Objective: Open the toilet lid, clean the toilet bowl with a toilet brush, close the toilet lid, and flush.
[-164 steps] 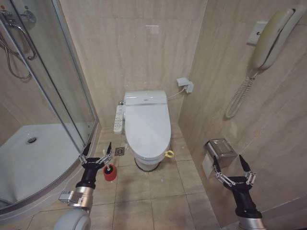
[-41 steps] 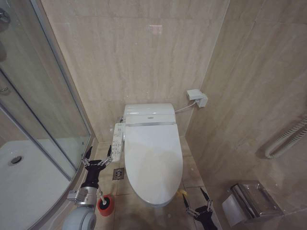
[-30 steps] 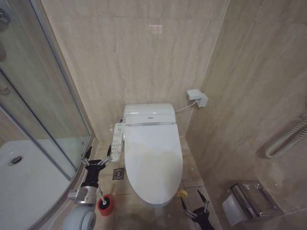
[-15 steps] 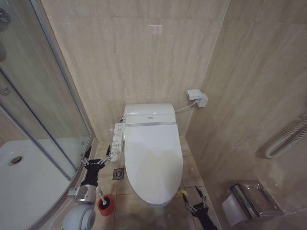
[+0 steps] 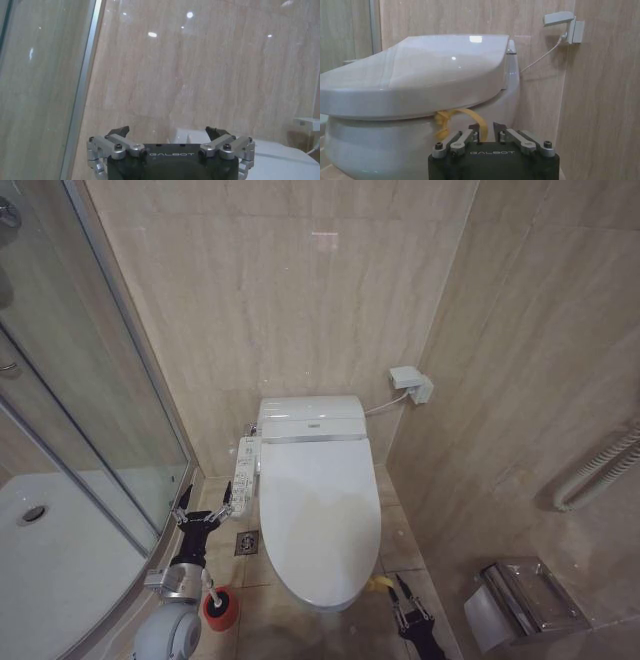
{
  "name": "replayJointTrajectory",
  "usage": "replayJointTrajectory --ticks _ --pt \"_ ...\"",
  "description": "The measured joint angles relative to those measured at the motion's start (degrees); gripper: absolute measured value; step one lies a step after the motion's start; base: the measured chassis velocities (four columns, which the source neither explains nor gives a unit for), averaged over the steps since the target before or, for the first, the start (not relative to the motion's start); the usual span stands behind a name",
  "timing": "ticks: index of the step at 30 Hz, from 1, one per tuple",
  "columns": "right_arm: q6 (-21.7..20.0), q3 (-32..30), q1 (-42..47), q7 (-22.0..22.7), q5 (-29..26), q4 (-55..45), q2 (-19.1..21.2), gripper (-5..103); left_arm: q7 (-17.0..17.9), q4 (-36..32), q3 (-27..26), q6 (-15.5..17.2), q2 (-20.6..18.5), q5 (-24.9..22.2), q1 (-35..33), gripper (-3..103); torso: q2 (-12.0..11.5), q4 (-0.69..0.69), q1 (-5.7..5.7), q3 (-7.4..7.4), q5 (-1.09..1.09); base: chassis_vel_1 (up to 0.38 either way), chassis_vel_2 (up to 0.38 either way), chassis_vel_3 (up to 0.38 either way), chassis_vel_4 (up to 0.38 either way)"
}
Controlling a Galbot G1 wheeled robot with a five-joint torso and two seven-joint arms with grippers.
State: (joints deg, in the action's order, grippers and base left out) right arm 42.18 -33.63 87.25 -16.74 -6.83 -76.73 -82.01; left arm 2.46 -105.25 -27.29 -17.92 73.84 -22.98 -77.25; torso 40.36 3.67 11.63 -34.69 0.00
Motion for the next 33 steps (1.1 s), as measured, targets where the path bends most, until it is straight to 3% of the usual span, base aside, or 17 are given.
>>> replayJointTrajectory --ticks 4,5,23,33 --pt "0.0 0.2 0.6 0.0 0.0 -0.9 -0.2 28 0.0 0.1 -0.1 0.0 -0.2 -0.2 0.2 100 0.0 0.00 0.00 0.00 0.00 0.000 0.000 0.000 0.000" --pt "0.0 0.4 1.1 0.0 -0.1 -1.8 -0.1 3 0.0 0.2 -0.1 0.0 -0.3 -0.2 0.2 100 0.0 0.00 0.00 0.00 0.00 0.000 0.000 0.000 0.000" --pt "-0.4 0.6 10.5 0.0 -3.8 -20.5 -0.8 1 0.7 -0.6 -1.0 0.9 -0.6 -1.2 0.9 100 0.0 0.00 0.00 0.00 -0.01 0.000 0.000 0.000 0.000" --pt "-0.7 0.0 12.3 -0.8 -5.0 -30.6 -0.7 1 1.4 -1.3 -5.8 2.9 -2.4 -2.0 1.6 100 0.0 0.00 0.00 0.00 0.00 0.000 0.000 0.000 0.000"
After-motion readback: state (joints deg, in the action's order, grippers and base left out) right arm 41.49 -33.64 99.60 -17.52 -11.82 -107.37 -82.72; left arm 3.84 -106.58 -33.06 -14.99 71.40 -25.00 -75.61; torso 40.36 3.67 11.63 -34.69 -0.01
